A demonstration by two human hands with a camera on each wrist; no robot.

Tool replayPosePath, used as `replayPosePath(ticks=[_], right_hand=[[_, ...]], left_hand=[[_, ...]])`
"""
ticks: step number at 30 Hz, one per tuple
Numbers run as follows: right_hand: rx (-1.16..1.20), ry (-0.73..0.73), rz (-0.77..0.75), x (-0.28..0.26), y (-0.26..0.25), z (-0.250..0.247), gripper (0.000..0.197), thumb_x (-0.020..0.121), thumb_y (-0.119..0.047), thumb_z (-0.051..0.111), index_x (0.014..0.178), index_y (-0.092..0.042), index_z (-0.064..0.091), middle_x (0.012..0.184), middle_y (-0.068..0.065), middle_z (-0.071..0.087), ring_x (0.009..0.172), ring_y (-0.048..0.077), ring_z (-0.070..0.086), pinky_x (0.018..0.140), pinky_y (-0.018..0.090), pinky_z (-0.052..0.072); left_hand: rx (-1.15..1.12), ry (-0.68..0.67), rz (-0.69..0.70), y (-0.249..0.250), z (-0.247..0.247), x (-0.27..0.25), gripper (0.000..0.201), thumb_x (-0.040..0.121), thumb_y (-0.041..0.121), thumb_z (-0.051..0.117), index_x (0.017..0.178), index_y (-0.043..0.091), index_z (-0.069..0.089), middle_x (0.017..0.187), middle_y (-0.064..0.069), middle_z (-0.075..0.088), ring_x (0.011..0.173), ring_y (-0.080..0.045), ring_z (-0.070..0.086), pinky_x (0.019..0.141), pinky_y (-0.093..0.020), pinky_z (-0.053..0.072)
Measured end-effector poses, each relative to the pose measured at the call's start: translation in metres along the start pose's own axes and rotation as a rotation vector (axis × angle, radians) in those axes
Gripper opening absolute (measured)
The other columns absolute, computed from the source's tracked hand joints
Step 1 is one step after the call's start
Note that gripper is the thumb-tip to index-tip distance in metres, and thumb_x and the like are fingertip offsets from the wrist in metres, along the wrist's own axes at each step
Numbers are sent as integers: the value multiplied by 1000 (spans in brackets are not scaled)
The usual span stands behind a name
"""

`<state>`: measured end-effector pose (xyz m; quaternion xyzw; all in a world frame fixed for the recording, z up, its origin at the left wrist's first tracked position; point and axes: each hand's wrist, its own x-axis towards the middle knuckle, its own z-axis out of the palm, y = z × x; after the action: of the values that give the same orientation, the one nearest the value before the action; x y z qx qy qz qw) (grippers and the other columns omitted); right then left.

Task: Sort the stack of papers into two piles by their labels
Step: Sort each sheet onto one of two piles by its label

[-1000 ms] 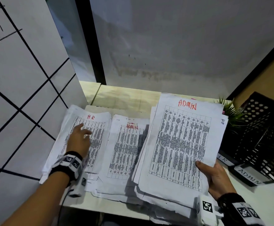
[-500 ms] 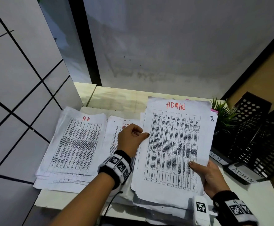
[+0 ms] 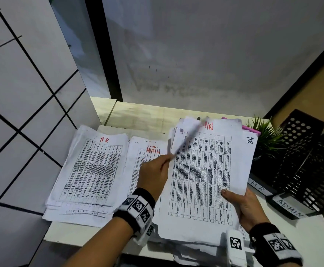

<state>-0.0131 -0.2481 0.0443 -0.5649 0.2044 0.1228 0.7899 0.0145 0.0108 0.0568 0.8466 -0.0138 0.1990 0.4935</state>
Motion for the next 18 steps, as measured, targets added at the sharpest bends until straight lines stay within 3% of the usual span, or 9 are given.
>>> replayPosePath(ticks=[1, 4, 7, 9, 11, 12, 14, 16, 18], right_hand=[[-7, 3, 1, 1, 1, -1, 48, 66, 7, 65, 114, 6, 60, 101, 25, 72, 79, 34, 72, 64, 40, 59], [-14, -16, -7, 2, 2, -2, 54, 63, 0, 73, 115, 8, 60, 109, 30, 68, 83, 36, 71, 70, 42, 60], [-16, -16, -53, 2, 4, -2, 79, 39, -22, 93, 109, 1, 65, 101, 20, 73, 78, 27, 73, 63, 34, 59], [-17, -14, -89, -2, 1, 3, 66, 45, -28, 91, 103, -7, 68, 93, 7, 77, 75, 19, 72, 60, 27, 58], [14, -10, -92, -8, -2, 5, 55, 33, -37, 91, 82, -18, 75, 73, -3, 75, 63, 12, 69, 55, 20, 55], [59, 16, -80, -8, -1, 3, 39, 40, -39, 88, 71, -19, 76, 62, -6, 72, 55, 8, 67, 50, 17, 53], [115, 64, -49, -5, 2, -3, 21, 87, -27, 64, 79, -9, 68, 53, -6, 69, 51, 11, 66, 41, 17, 50], [37, 55, -15, -1, 4, -5, 25, 95, 6, 40, 91, -7, 61, 67, -1, 74, 70, 23, 69, 48, 21, 55], [-46, 24, -33, 0, 3, -3, 36, 84, 19, 44, 104, -3, 65, 95, 11, 76, 86, 29, 71, 65, 30, 60]], left_hand=[[-4, 17, 49, -1, -1, -5, 27, 86, 7, 65, 108, 20, 70, 81, -3, 74, 62, -10, 64, 59, -29, 57], [-11, -29, 182, -1, -1, -22, 23, 85, 7, 68, 105, 17, 68, 123, -6, 65, 111, -14, 64, 93, -27, 53], [-32, -166, 248, 7, -2, -35, 18, 87, 12, 59, 103, 20, 64, 131, 1, 58, 127, -8, 50, 111, -25, 36], [-123, -240, 177, 15, -5, -42, 18, 86, 16, 52, 100, 22, 62, 117, 6, 67, 121, -4, 55, 109, -23, 37], [-262, -275, 13, 23, -7, -42, 11, 88, 14, 54, 88, 12, 65, 98, 0, 73, 104, -5, 65, 92, -16, 47], [-334, -272, -106, 27, -7, -40, 12, 90, 12, 57, 82, 8, 65, 88, -4, 73, 92, -8, 70, 81, -17, 52], [-392, -210, -288, 30, -2, -34, 17, 90, 12, 62, 74, 8, 65, 72, -8, 70, 70, -13, 70, 65, -26, 55], [-257, -95, -347, 24, 4, -27, 12, 85, 19, 67, 74, 17, 64, 71, -2, 68, 68, -10, 66, 64, -33, 56], [-135, -25, -377, 14, 8, -20, 14, 77, 21, 73, 81, 25, 60, 85, 6, 63, 78, -4, 59, 70, -32, 55]])
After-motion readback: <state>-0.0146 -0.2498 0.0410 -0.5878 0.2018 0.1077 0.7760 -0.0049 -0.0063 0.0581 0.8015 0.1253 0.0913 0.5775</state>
